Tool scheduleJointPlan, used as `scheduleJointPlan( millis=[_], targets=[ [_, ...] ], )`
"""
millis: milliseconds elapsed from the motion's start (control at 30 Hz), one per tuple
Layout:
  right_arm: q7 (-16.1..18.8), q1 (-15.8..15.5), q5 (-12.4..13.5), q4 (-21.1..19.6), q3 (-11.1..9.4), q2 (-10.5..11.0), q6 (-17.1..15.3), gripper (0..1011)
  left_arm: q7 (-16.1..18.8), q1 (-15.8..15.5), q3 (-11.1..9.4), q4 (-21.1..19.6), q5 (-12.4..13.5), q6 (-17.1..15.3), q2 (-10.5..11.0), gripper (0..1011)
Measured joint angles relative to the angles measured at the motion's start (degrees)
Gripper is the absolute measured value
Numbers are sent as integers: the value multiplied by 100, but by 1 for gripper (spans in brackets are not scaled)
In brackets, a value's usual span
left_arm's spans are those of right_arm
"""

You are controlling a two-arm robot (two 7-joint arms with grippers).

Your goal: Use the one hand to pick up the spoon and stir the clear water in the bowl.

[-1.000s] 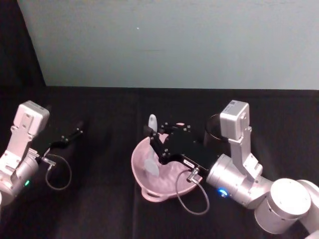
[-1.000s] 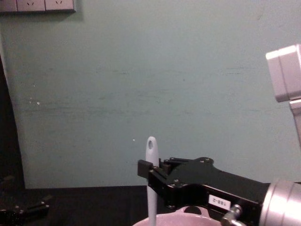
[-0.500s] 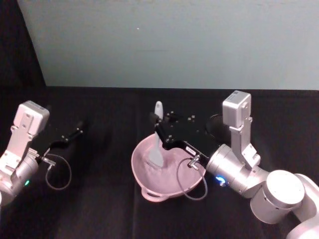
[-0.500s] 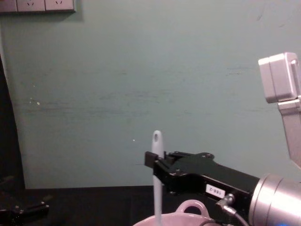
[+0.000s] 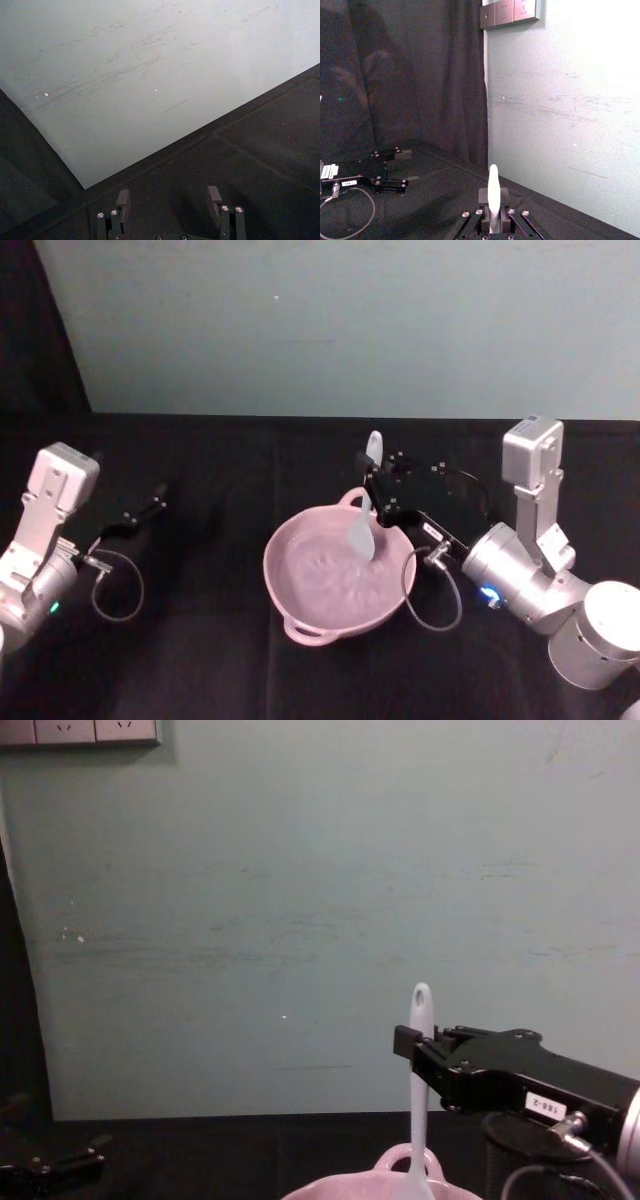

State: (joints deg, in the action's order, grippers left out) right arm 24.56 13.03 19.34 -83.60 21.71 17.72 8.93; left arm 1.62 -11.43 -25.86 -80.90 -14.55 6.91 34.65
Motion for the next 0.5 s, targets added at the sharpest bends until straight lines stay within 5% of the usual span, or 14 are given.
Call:
scheduleJointPlan(
  millis=[300, 500],
  targets=[
    [34, -124, -72, -239, 31, 86, -106, 114, 0, 0, 0, 0, 0, 0, 0, 1005],
    [163, -201, -106, -400, 247, 53, -167, 114, 0, 0, 0, 0, 0, 0, 0, 1005]
  ],
)
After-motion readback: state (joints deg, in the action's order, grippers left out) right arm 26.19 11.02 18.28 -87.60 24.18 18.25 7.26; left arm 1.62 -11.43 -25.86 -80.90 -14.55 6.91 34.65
